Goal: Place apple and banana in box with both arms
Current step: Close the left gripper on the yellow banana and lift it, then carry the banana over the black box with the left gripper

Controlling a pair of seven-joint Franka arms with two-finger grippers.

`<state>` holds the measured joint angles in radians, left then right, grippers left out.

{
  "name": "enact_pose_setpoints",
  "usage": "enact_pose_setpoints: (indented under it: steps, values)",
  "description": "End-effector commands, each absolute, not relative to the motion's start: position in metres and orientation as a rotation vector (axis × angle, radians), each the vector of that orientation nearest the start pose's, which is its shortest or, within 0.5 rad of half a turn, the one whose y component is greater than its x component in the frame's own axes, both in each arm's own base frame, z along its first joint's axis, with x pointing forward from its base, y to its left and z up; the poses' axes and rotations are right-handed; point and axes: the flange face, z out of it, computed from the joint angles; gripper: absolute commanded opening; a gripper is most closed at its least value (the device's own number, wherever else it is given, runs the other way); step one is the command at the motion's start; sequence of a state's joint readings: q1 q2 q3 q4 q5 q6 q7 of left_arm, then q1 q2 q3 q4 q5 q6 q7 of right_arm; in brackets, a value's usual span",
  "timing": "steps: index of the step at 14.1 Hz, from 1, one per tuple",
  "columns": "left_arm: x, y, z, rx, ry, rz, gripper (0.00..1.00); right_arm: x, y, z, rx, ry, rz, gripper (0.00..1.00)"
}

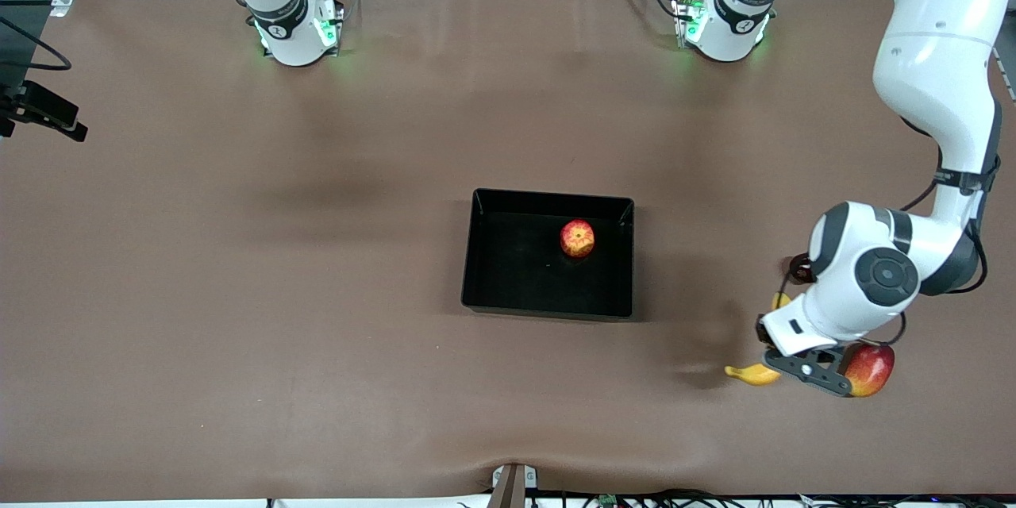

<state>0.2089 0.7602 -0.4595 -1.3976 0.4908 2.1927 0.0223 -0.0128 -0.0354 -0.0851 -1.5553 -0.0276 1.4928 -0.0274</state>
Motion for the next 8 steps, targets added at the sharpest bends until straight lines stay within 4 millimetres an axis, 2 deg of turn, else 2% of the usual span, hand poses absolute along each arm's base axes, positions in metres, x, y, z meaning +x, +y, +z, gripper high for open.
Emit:
enact_pose_setpoints:
  steps: [1, 4, 8]
  values:
    - [0.717, -0.139, 0.323, -3.026, 0.48, -0.167, 0.0, 0.532, -0.06, 0.649, -3.174, 0.114, 0.048, 1.0]
    - [0.693, -0.218, 0.334, -3.076, 0.322, -0.154, 0.0, 0.532, -0.06, 0.649, -3.173, 0.114, 0.048, 1.0]
    - [0.649, -0.333, 0.333, -3.114, 0.159, -0.168, 0.0, 0.532, -0.06, 0.649, -3.173, 0.114, 0.048, 1.0]
